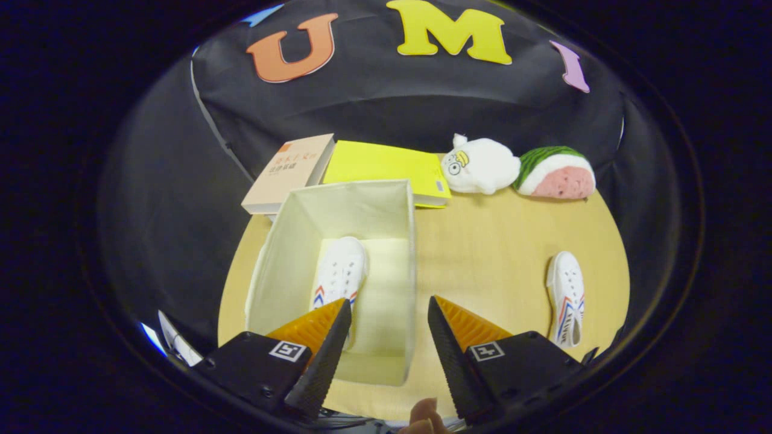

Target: Open the storage box then place both shoes into the box .Put the left shoe in first, then the right shoe, with the right side of both shoes facing outward in a uniform manner.

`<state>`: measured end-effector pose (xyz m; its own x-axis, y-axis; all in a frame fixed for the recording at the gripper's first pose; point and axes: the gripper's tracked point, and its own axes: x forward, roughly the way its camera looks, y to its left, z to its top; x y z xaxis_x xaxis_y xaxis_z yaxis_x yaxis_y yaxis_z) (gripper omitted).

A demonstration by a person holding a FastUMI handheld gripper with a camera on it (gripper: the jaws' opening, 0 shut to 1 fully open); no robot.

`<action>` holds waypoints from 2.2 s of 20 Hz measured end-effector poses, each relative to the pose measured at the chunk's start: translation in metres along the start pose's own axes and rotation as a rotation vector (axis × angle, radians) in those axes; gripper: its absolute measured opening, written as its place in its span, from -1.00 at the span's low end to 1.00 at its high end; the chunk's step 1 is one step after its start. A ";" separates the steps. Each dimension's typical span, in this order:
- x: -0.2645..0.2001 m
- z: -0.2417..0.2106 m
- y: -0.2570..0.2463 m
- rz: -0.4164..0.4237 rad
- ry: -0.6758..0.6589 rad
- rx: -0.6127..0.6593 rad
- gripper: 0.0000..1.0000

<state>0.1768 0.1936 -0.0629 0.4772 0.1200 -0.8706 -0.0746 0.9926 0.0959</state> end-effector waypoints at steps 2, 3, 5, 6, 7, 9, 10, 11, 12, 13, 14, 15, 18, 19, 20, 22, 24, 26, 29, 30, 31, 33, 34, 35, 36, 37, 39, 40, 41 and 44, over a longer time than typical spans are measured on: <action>-0.009 -0.005 -0.021 0.004 0.019 0.006 0.67; -0.012 -0.005 -0.034 0.002 0.017 -0.006 0.67; -0.017 -0.005 -0.063 -0.015 0.000 -0.012 0.67; -0.019 -0.007 -0.076 -0.019 -0.003 -0.007 0.67; -0.022 -0.011 -0.089 -0.023 0.002 -0.004 0.67; -0.023 -0.014 -0.118 -0.041 0.003 -0.017 0.67; -0.023 -0.015 -0.133 -0.060 -0.005 -0.030 0.66; -0.021 -0.016 -0.151 -0.087 -0.013 -0.041 0.67; -0.019 -0.018 -0.168 -0.114 -0.015 -0.052 0.67; -0.016 -0.020 -0.185 -0.140 -0.013 -0.057 0.66; -0.013 -0.023 -0.202 -0.162 -0.011 -0.056 0.66; -0.011 -0.025 -0.218 -0.181 -0.009 -0.046 0.66; 0.004 -0.044 -0.258 -0.171 0.056 -0.001 0.67; 0.010 -0.049 -0.269 -0.172 0.083 0.017 0.67; 0.016 -0.058 -0.283 -0.173 0.111 0.025 0.67; 0.029 -0.073 -0.306 -0.189 0.155 0.038 0.67; 0.041 -0.089 -0.323 -0.195 0.199 0.042 0.67; 0.050 -0.101 -0.333 -0.195 0.240 0.043 0.67; 0.063 -0.109 -0.341 -0.186 0.270 0.050 0.67; 0.069 -0.112 -0.345 -0.190 0.282 0.060 0.67; 0.073 -0.113 -0.349 -0.201 0.294 0.069 0.65; 0.080 -0.114 -0.351 -0.199 0.320 0.071 0.62; 0.083 -0.114 -0.352 -0.192 0.323 0.048 0.58; 0.083 -0.112 -0.350 -0.184 0.326 0.018 0.53; 0.088 -0.112 -0.348 -0.171 0.322 -0.009 0.41; 0.090 -0.113 -0.341 -0.142 0.335 -0.012 0.17; 0.092 -0.113 -0.337 -0.125 0.325 0.010 -0.25; 0.091 -0.113 -0.340 -0.116 0.314 0.010 -0.42; 0.092 -0.114 -0.341 -0.107 0.308 0.023 -0.47; 0.091 -0.112 -0.343 -0.045 0.295 0.146 -0.88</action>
<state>0.1476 -0.1377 -0.2289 0.2015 0.0867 -0.9757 0.0770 0.9916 0.1040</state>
